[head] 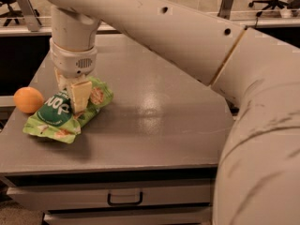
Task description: Move green rice chip bag near orange
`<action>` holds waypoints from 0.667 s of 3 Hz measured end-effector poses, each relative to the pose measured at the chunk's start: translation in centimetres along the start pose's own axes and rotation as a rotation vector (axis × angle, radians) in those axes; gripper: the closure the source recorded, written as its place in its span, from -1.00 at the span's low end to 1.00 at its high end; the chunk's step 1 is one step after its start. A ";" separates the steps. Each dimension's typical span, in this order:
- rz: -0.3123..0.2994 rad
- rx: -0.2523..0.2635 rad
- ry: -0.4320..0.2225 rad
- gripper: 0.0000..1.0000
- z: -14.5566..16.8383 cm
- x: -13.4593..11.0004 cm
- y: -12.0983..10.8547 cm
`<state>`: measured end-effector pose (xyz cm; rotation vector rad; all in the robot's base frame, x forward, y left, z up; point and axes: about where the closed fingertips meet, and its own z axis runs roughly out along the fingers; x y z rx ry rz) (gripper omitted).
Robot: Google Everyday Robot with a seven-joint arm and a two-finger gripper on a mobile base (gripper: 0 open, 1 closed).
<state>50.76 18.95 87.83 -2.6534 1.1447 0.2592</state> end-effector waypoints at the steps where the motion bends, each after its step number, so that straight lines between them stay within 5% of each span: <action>1: 0.006 0.000 0.024 -1.00 0.5 0.2 -0.9; 2: 0.006 0.000 0.024 -1.00 0.5 0.2 -0.9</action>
Offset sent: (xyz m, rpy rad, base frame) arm 0.0063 0.0043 -0.0031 -0.0171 -0.0112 -0.0082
